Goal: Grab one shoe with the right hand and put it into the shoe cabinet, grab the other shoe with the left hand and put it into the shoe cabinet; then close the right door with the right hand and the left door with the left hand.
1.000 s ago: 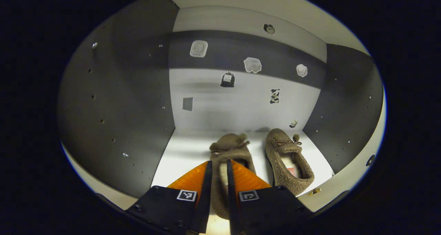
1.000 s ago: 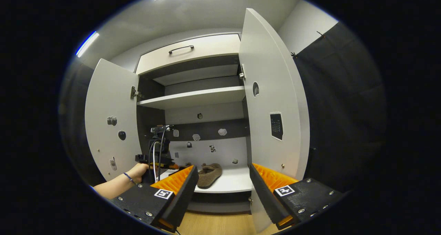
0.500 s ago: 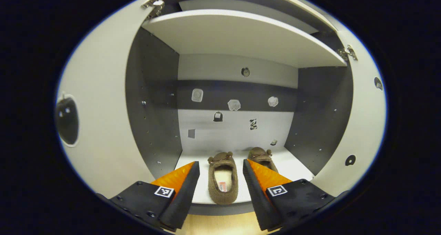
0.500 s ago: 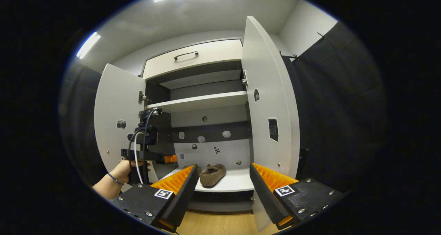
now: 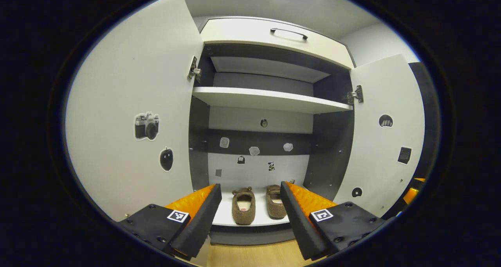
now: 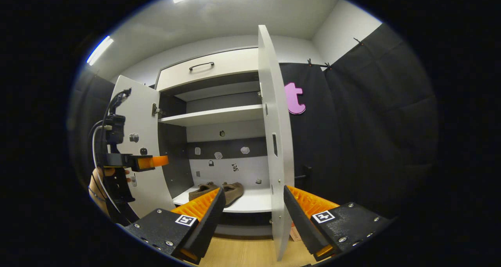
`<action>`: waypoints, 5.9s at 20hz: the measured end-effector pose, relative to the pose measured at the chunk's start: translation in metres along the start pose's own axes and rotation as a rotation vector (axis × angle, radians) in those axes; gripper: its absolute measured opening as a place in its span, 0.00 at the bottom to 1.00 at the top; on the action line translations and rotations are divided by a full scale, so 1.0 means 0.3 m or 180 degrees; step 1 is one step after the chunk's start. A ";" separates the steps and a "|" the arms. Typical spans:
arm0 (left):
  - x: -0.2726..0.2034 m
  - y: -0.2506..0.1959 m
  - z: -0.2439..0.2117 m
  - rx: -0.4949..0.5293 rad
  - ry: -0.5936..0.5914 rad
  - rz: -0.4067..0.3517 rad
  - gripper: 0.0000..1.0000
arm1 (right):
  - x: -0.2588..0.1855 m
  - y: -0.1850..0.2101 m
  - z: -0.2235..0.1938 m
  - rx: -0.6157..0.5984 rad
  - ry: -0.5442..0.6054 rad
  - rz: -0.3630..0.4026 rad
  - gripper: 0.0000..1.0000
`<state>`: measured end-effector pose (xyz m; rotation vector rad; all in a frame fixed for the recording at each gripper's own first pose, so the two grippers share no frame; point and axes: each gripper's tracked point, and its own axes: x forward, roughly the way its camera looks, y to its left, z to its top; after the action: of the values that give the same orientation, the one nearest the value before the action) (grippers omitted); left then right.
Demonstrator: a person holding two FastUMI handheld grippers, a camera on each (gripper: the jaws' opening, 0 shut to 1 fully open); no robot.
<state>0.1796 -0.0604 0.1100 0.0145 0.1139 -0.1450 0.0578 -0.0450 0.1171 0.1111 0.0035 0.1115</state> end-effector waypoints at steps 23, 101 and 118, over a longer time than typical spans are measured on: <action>-0.524 0.178 -0.092 -0.0003 -0.0196 0.0896 0.94 | 0.186 -0.573 -0.513 -0.0188 0.0638 -0.0577 0.93; -0.381 0.657 -0.616 0.0033 0.0440 0.0417 0.96 | 0.409 0.160 -0.562 -0.0376 0.0447 -0.0442 0.92; -0.252 0.346 -0.660 -0.0034 0.0460 -0.0080 0.95 | 0.141 0.105 -0.330 -0.0347 0.0061 -0.0245 0.92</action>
<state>0.0981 0.0577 -0.0773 0.0130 0.2590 -0.1685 0.0954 0.0019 0.0222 0.0009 0.0207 0.0358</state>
